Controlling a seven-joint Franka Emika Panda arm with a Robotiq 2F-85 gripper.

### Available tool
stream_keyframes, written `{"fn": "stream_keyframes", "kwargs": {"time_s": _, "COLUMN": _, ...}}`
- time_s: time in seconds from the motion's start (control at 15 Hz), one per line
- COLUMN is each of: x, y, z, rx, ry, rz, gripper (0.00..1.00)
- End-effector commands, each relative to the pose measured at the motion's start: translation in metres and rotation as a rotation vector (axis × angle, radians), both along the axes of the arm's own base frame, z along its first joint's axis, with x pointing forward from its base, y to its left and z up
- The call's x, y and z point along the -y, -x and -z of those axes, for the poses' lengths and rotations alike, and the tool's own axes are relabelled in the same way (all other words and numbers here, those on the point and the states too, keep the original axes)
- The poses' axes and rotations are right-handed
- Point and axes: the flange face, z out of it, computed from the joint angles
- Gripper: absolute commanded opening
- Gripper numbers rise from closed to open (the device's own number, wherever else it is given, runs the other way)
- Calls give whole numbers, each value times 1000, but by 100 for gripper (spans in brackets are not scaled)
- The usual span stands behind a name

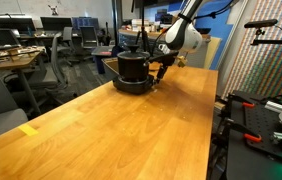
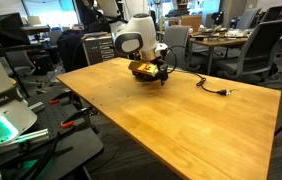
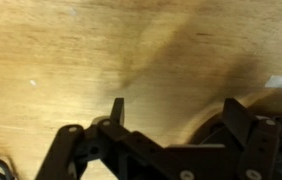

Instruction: Put the pot on the stove, cover it with the lid then turn the stove on

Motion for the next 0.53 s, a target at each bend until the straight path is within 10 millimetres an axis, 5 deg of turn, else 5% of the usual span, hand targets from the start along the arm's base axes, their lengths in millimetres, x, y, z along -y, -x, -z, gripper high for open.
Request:
{"fn": "stream_keyframes", "kwargs": {"time_s": 0.0, "x": 43, "y": 9, "z": 6, "rx": 8, "ry": -43, "rz": -57, "gripper": 100}}
{"fn": "stream_keyframes", "kwargs": {"time_s": 0.2, "x": 80, "y": 17, "z": 20, "rx": 40, "ry": -44, "rz": -127, "gripper": 100}}
{"fn": "stream_keyframes", "kwargs": {"time_s": 0.27, "x": 67, "y": 21, "z": 15, "rx": 5, "ry": -31, "rz": -72, "gripper": 100}}
{"fn": "stream_keyframes", "kwargs": {"time_s": 0.47, "x": 81, "y": 24, "z": 21, "rx": 23, "ry": -44, "rz": -102, "gripper": 100}}
